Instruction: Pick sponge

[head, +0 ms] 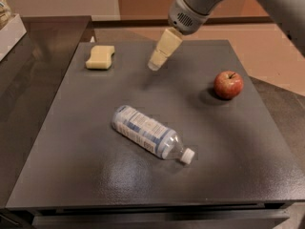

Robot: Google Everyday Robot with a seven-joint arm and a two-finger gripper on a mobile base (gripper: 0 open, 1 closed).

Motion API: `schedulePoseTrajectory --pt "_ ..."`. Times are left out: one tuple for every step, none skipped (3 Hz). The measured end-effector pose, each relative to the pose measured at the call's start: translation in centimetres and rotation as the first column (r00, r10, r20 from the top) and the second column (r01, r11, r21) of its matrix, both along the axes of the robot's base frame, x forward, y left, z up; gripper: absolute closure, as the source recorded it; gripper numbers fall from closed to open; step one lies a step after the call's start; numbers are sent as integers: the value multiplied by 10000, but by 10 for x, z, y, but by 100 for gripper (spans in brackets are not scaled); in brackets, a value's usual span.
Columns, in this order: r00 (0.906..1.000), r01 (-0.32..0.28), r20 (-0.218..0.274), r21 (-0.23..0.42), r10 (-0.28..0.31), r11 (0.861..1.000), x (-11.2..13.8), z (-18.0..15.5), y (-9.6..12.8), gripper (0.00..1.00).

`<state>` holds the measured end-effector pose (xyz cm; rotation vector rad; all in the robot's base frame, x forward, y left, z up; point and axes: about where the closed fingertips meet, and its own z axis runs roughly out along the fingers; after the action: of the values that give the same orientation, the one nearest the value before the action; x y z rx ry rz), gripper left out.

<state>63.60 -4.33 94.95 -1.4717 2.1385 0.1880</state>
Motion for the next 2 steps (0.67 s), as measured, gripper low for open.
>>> schedulePoseTrajectory --pt "9998 216 18 642 -218 9977 17 -5 34 0" --pt "9993 300 199 1322 -330 9908 29 -9 66 0"
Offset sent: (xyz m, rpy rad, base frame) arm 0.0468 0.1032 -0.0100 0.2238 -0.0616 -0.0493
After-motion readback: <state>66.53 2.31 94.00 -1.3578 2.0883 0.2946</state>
